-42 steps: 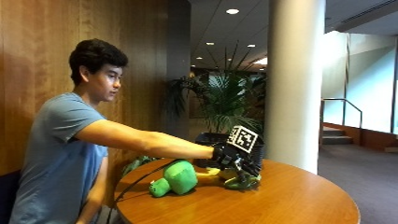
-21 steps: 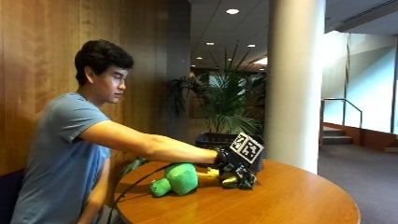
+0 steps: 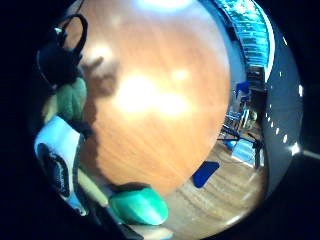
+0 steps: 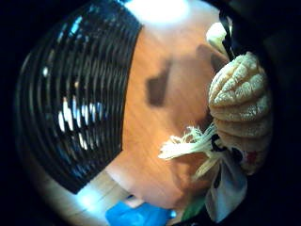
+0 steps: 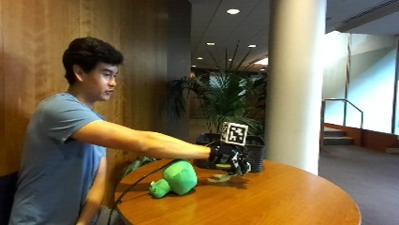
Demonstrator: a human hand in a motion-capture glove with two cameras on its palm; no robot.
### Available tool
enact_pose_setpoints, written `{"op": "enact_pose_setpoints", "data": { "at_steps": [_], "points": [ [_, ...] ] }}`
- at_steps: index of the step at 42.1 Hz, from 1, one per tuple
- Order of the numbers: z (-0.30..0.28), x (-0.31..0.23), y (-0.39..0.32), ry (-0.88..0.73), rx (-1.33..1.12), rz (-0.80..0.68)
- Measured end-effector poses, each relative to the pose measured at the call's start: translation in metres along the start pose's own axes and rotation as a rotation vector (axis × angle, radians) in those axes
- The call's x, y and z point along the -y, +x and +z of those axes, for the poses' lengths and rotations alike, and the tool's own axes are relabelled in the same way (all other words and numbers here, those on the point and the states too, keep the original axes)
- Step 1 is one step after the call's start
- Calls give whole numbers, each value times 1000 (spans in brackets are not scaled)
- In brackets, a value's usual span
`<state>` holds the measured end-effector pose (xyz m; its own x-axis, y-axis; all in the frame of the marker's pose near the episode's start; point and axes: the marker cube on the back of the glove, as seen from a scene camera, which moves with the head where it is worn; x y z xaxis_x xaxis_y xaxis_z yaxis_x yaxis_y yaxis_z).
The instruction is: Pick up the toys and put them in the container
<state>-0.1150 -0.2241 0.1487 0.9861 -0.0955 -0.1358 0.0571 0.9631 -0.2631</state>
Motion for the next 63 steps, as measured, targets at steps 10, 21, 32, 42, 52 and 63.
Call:
{"op": "enact_pose_setpoints", "data": {
  "at_steps": [10,21,32,42,52,63],
  "points": [
    [-66,-22,32,172,-35,63],
    [-144,-72,52,305,-34,6],
    [-222,-109,15,405,10,24],
    [-250,-116,-82,471,36,-47],
    [-243,-116,-110,488,156,-80],
    [-221,-109,-162,394,63,-156]
  ]
}}
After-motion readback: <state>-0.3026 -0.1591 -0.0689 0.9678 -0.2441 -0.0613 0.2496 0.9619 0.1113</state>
